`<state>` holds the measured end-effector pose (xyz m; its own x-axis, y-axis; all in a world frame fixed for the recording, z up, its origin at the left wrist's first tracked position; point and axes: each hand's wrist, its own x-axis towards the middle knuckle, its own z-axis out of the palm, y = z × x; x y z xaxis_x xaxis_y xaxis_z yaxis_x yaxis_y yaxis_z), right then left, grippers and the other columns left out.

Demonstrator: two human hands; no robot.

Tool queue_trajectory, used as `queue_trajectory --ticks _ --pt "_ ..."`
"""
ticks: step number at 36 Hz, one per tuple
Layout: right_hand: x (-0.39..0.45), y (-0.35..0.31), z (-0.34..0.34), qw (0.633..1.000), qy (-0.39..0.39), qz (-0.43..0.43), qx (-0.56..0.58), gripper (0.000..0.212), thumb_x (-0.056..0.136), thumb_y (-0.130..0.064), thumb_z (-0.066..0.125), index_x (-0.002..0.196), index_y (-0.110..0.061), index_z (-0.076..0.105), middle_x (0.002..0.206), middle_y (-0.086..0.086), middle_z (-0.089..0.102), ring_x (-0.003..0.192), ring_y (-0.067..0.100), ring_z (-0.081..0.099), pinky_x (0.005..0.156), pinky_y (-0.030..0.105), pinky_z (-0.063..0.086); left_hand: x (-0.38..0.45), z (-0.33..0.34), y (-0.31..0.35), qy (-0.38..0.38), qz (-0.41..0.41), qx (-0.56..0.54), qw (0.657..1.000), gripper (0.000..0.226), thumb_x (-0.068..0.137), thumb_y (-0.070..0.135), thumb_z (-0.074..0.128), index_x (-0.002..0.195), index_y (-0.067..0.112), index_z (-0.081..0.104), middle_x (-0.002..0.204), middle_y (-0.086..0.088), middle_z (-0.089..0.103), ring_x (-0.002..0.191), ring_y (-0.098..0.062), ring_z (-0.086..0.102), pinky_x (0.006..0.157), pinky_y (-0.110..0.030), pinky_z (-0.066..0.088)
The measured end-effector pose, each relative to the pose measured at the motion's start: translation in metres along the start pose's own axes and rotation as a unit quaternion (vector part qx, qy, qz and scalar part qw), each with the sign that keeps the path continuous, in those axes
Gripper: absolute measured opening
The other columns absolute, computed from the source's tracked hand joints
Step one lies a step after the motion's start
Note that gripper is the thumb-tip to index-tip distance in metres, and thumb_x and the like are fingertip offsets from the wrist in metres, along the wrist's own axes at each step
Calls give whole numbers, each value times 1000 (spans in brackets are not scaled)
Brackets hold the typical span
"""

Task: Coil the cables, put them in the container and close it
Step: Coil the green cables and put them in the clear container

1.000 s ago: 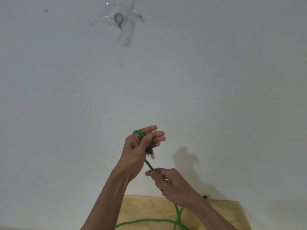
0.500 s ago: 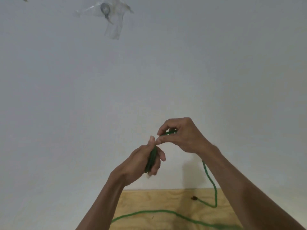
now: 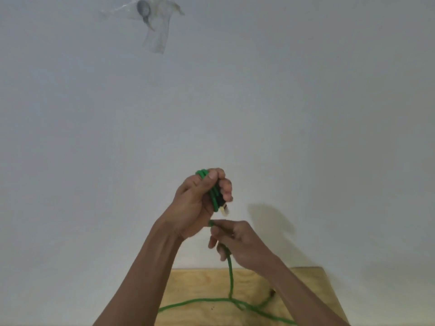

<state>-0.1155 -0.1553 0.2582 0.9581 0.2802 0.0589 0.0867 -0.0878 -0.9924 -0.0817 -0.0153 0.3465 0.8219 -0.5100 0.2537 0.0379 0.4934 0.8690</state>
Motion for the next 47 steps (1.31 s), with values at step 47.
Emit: queue_trajectory --ticks 47 --pt "-17 -16 -14 999 34 -15 -30 26 101 -24 56 125 -23 66 74 -4 65 51 11 44 52 30 48 19 7 -5 79 3 132 988 34 108 25 37 92 4 59 58 -9 55 53 -20 47 59 -33 41"
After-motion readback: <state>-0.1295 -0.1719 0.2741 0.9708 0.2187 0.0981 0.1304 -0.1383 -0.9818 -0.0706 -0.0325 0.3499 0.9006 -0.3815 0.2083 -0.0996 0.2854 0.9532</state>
